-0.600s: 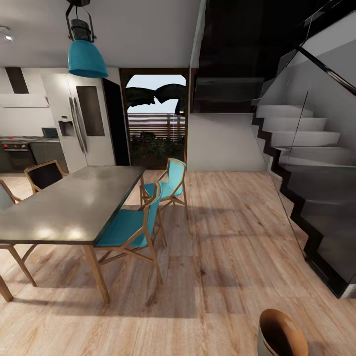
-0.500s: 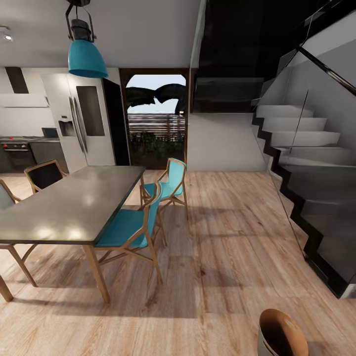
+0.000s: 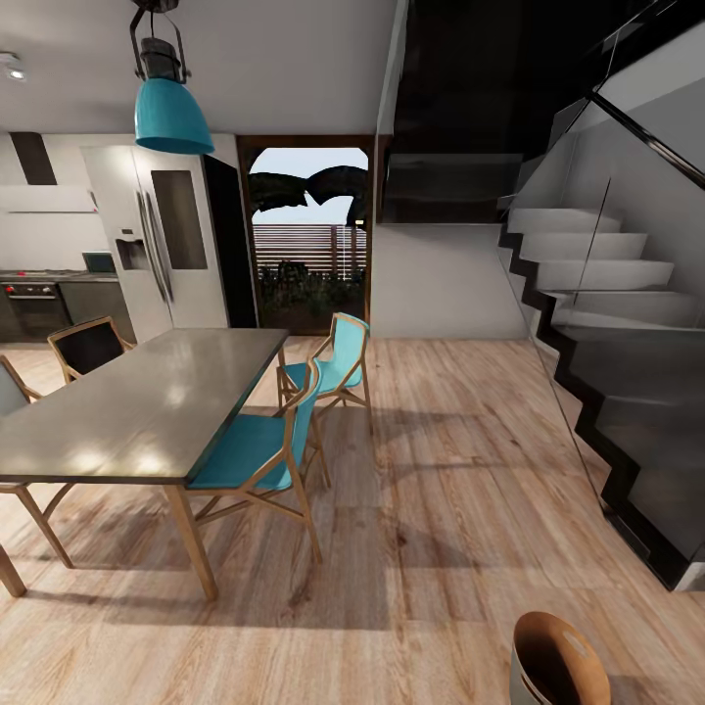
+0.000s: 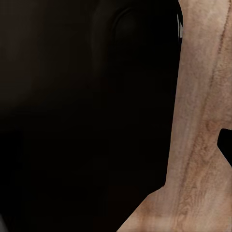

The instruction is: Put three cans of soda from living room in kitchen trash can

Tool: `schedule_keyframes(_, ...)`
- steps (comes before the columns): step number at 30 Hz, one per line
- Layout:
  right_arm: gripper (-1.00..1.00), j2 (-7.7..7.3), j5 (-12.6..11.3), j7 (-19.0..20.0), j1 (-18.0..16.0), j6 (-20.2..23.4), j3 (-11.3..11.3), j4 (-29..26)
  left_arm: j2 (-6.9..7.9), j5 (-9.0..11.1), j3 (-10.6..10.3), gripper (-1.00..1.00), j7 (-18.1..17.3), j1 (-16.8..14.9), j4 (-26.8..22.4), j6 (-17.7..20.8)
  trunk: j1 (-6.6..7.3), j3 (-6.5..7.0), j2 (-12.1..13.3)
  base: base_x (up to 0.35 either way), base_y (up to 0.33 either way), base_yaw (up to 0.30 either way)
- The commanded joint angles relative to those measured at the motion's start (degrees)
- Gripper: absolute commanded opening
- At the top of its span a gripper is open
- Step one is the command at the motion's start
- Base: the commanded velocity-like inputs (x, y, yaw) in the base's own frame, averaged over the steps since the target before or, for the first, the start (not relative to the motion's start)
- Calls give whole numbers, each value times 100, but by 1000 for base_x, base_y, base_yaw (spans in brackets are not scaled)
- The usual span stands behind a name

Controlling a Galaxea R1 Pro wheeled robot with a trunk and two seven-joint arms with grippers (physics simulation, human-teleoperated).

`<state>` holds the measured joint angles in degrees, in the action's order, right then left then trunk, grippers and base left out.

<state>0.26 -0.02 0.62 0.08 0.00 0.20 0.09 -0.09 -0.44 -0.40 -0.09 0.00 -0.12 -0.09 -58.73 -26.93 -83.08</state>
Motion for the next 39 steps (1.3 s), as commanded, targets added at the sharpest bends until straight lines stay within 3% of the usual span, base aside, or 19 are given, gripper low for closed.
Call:
schedule_keyframes(1, 100, 0, 0, 0, 0, 0, 0, 0, 0, 0, 0, 100, 0, 0, 0, 0, 0, 0, 0, 0, 0, 0)
schedule_keyframes(9, 100, 0, 0, 0, 0, -2, 0, -7, 0, 0, -1, 100, 0, 0, -1, 0, 0, 0, 0, 0, 0, 0)
schedule_keyframes(13, 100, -130, -11, 94, -52, -104, -45, -133, 110, 49, 70, 100, 21, -124, -132, -130, 0, 0, 0, 0, 0, 0)
schedule_keyframes(20, 100, -352, 5, 318, -82, -329, -74, -360, 141, 206, 123, 100, -73, -257, -360, -321, 0, 0, 0, 0, 0, 0)
schedule_keyframes(23, 100, -367, -15, 414, -97, -425, -82, -457, 154, 302, 115, 100, -169, -261, -456, -330, 0, 0, 0, 0, 0, 0)
schedule_keyframes(24, 100, -368, -22, 550, -100, -759, -84, -3480, 156, 321, 109, 100, -291, -262, -3627, -332, 0, 0, 0, 0, 0, 0)
schedule_keyframes(29, 100, -338, -46, 587, -114, -854, -71, -4426, 163, 362, 92, 100, -423, -256, -4880, -337, 0, 0, 0, 0, 0, 0)
schedule_keyframes(30, 100, -338, -46, 587, -114, -854, -71, -4426, 163, 362, 92, 100, -423, -256, -4880, -337, 0, 0, 0, 0, 0, 0)
schedule_keyframes(35, 100, -314, -51, 609, -118, -842, -28, -5421, 170, 357, 98, 100, -470, -218, -6243, -329, 0, 0, 0, 0, 0, 0)
schedule_keyframes(39, 100, -313, -20, 617, -113, -825, 2, -6276, 177, 349, 107, 100, -492, -189, -6920, -380, 0, 0, 0, 0, 0, 0)
